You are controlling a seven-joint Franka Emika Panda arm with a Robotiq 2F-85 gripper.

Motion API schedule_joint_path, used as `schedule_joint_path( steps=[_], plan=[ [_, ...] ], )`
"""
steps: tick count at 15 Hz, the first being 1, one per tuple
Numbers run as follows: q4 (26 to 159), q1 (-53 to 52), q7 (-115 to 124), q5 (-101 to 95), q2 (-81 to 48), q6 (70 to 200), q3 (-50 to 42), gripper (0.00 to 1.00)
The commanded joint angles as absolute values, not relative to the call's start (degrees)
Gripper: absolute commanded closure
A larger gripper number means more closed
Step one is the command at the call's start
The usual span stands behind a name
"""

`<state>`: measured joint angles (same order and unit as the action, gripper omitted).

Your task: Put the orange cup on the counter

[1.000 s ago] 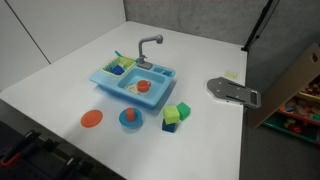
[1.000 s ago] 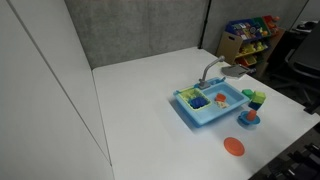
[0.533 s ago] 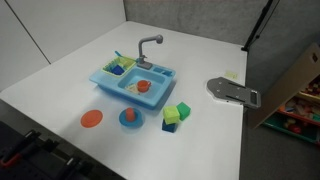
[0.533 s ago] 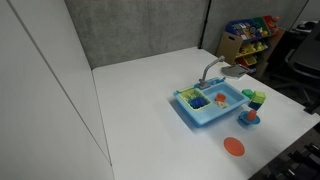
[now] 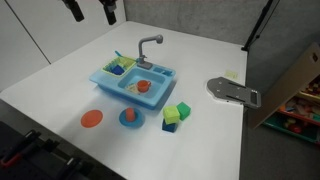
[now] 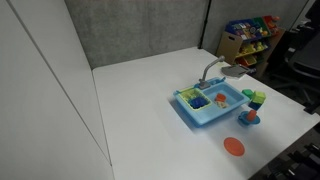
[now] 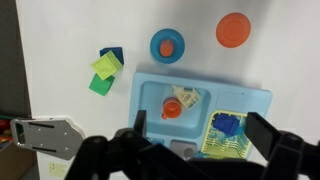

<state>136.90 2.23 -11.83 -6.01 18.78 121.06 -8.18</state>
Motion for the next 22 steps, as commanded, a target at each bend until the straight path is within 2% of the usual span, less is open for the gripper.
schedule_joint_path(
  steps=[1, 7, 22],
  plan=[
    [136.8, 2.8, -10.5, -3.5, 14.8, 121.9, -7.8, 0.0],
    [136.5, 3.3, -10.5, -2.3, 11.0, 121.7, -7.6, 0.0],
    [136.3, 4.2, -9.8, -3.4, 10.9, 122.1, -7.4, 0.0]
  ],
)
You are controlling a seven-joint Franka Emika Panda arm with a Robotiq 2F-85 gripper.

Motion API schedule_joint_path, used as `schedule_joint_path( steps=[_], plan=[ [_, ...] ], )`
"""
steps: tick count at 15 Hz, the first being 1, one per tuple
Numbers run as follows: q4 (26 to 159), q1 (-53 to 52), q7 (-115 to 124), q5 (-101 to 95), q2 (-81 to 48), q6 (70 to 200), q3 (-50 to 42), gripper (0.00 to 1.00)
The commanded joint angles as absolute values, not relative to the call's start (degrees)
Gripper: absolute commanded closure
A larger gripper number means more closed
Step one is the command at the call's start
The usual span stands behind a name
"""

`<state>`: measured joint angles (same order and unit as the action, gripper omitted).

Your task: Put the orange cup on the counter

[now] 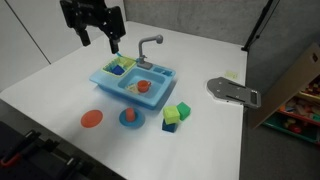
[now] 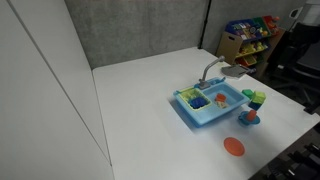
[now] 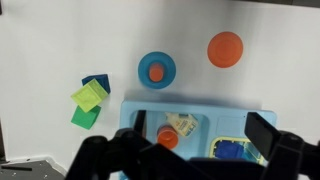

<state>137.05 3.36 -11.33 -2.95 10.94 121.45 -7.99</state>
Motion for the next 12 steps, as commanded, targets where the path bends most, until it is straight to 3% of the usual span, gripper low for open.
schedule_joint_path(
  steps=[1, 12],
  plan=[
    [135.8, 4.1, -9.9, -3.1, 10.0, 122.5, -7.2, 0.0],
    [127.7, 2.7, -4.5, -2.0, -4.4, 128.5, -3.8, 0.0]
  ],
)
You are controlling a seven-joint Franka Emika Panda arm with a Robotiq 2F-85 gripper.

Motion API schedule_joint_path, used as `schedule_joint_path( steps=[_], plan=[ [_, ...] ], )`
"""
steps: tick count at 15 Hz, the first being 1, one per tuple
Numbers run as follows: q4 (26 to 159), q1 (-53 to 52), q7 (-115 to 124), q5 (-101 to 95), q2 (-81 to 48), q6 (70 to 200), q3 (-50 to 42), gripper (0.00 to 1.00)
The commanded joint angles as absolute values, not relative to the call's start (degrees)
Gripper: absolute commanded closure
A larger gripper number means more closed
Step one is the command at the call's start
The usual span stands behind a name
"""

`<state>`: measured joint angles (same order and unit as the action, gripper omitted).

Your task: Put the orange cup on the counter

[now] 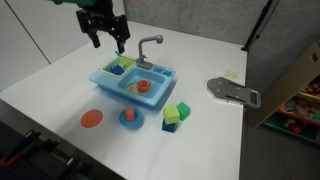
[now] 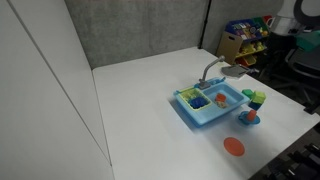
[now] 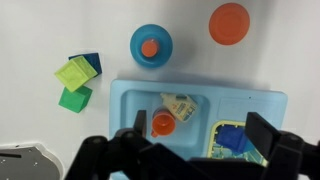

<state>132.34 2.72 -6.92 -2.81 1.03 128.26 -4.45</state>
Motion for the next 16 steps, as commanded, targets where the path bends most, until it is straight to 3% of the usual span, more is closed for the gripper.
schedule_joint_path(
  steps=[1, 16],
  plan=[
    [126.6, 2.7, -3.1, -2.6, -6.1, 128.4, -3.7, 0.0],
    [131.2, 7.1, -4.0, -3.3, -19.3, 136.0, -6.7, 0.0]
  ],
)
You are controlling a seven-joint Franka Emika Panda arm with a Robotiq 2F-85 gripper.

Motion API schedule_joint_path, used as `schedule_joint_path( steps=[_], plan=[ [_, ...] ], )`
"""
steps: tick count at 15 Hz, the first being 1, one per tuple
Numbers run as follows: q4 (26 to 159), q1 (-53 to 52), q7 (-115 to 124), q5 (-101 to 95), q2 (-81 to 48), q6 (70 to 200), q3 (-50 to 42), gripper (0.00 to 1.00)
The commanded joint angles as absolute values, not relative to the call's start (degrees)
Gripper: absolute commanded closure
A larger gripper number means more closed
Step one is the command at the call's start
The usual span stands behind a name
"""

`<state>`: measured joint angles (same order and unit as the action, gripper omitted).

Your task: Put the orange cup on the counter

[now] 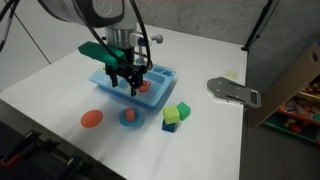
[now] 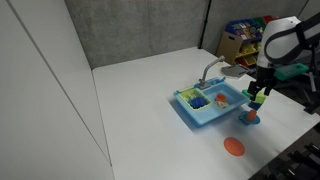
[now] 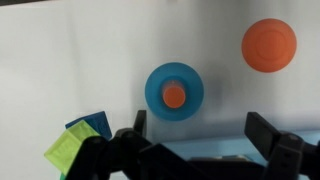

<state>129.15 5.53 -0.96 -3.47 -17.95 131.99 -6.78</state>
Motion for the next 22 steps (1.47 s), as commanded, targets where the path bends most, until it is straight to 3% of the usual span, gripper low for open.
schedule_joint_path(
  steps=[1, 7, 22],
  plan=[
    [131.8, 7.6, -5.2, -3.2, -20.3, 137.8, -6.6, 0.0],
    [132.4, 9.2, -7.8, -3.3, -25.3, 143.9, -6.4, 0.0],
    [132.1, 8.7, -7.1, -3.6, -27.2, 144.7, -6.6, 0.0]
  ],
)
